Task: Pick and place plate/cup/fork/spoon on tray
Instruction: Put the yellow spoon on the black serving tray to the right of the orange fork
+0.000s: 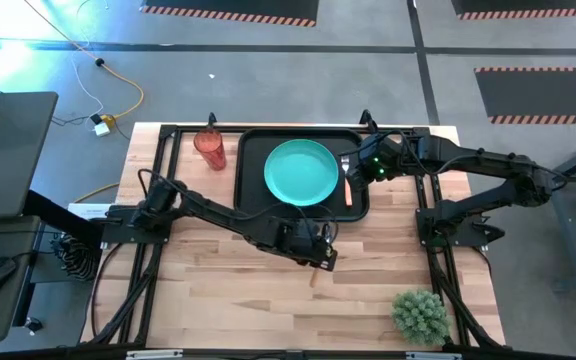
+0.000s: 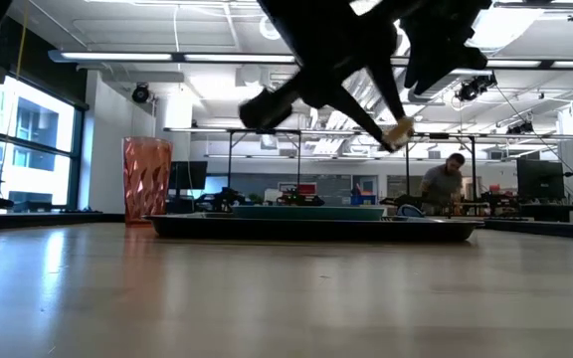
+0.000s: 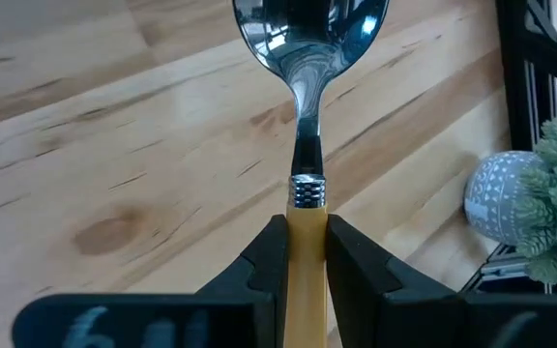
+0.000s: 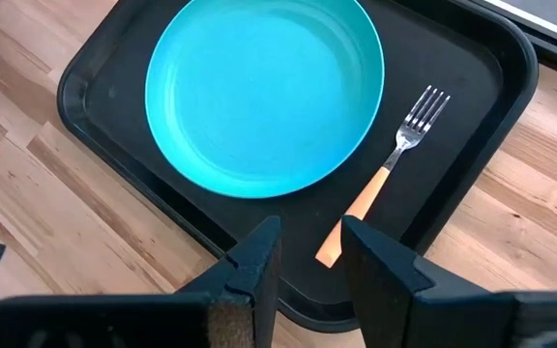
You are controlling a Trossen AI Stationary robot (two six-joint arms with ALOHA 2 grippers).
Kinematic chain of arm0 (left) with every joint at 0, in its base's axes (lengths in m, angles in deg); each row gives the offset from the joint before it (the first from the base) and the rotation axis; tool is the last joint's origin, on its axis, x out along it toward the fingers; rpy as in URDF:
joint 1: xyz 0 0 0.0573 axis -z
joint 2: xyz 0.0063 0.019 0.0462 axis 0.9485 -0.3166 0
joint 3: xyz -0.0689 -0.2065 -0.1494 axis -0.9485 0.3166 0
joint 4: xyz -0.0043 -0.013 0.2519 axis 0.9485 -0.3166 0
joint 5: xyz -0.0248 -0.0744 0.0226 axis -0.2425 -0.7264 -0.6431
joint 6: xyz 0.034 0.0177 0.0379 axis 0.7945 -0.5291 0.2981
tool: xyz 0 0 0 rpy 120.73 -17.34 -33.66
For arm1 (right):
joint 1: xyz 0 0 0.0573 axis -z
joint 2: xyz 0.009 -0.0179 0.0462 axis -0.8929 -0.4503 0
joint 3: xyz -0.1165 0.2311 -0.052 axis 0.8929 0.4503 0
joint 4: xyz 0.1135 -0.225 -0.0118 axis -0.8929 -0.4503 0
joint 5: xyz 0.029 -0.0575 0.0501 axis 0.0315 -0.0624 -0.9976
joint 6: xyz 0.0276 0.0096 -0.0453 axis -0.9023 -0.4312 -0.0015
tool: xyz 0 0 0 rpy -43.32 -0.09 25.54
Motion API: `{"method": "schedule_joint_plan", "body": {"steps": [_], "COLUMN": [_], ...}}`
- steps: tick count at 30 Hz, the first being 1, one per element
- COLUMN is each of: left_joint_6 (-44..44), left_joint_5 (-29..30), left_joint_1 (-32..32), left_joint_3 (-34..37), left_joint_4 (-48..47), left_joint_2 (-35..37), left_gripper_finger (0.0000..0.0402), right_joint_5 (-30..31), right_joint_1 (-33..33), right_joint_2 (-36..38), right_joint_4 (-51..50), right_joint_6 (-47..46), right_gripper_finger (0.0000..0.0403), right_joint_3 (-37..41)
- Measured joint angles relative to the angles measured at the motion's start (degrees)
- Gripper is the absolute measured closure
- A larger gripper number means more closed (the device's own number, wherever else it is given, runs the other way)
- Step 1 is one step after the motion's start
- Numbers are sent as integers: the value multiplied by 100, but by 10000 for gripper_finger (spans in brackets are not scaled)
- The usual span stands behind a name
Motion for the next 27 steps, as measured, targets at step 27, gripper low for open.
{"method": "schedule_joint_plan", "body": {"steps": [27], "left_joint_6": [-315], "left_joint_5": [-610], "left_joint_1": [1], "left_joint_3": [-93], "left_joint_4": [-166], "left_joint_2": [-848], "left_gripper_finger": [358], "right_joint_5": [-2], "right_joint_1": [0], "right_joint_2": [0], "right_joint_4": [-96], "right_joint_6": [2], "right_gripper_finger": [299], "right_joint_3": [0]}}
